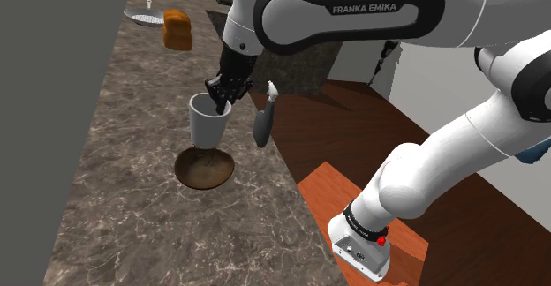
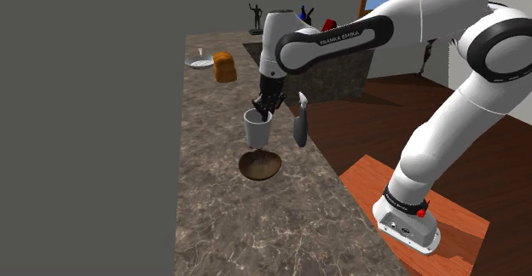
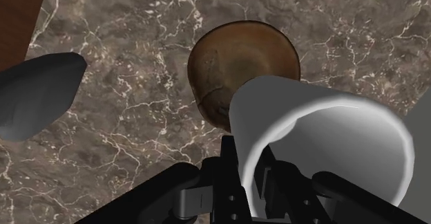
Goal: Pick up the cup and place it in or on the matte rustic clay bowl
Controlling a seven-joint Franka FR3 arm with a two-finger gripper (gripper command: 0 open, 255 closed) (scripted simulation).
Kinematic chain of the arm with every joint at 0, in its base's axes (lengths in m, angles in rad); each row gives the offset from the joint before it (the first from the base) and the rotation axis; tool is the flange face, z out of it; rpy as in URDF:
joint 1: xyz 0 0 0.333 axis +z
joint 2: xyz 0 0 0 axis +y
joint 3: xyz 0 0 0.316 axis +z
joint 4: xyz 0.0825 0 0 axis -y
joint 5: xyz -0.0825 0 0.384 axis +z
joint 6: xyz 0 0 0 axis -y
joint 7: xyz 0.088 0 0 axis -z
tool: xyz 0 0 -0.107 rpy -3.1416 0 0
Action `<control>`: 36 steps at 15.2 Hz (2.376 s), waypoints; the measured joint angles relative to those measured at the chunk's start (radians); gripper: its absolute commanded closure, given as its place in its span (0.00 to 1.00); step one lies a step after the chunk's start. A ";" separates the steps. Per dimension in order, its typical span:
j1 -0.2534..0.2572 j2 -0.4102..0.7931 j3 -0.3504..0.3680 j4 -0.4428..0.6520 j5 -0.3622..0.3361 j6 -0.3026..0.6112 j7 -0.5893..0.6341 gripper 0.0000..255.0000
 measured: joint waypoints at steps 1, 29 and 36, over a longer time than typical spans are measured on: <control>0.001 0.004 0.002 -0.011 0.000 0.014 0.001 1.00; 0.004 0.074 0.023 -0.155 -0.006 0.228 0.003 0.00; 0.002 0.007 0.005 -0.091 0.006 0.099 -0.010 0.00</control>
